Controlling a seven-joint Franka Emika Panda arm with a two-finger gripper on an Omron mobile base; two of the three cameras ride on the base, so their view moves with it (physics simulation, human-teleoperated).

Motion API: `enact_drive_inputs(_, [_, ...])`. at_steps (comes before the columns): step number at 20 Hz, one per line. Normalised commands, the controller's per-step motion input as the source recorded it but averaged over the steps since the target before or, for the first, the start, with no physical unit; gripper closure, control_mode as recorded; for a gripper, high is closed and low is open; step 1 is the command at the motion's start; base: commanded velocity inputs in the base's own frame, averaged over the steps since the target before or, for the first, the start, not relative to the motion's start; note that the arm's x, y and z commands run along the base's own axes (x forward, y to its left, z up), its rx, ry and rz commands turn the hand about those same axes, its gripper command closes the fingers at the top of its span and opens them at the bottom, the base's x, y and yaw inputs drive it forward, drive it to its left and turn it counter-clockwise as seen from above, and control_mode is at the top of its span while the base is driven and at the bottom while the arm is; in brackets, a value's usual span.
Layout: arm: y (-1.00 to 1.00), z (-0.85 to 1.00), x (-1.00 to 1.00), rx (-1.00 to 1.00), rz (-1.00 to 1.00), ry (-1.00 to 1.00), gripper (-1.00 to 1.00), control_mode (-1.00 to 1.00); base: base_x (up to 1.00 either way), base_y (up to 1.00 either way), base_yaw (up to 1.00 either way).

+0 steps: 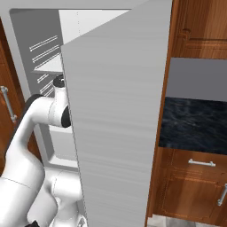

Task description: Place the cold items (peach and tangerine) from the fridge in one tupperware on the dining counter. Place the warm items (hot dog and kebab skewer) in the stove area in another tupperware.

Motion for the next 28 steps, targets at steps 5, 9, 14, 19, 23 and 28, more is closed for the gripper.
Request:
enact_drive_inputs(5, [0.00,-0.14,0.60,0.00,0.00,0.02,-1.00,-1.00,0.00,0.00,0.00])
enact_drive_inputs(9, [-0.01,-0.04,0.52,0.00,0.00,0.00,-1.00,-1.00,0.00,0.00,0.00])
enact_drive_inputs(14, [-0.11,-0.07,0.45,0.00,0.03,0.01,-1.00,-1.00,0.00,0.00,0.00])
enact_drive_inputs(19, [-0.18,-0.17,0.25,0.00,0.06,0.00,-1.00,-1.00,0.00,0.00,0.00])
enact_drive_inputs(23, [-0.04,-0.22,0.27,0.00,0.00,0.00,-1.00,-1.00,0.00,0.00,0.00])
enact_drive_inputs(28, [0.00,-0.26,0.36,0.00,0.00,0.00,-1.00,-1.00,0.00,0.00,0.00])
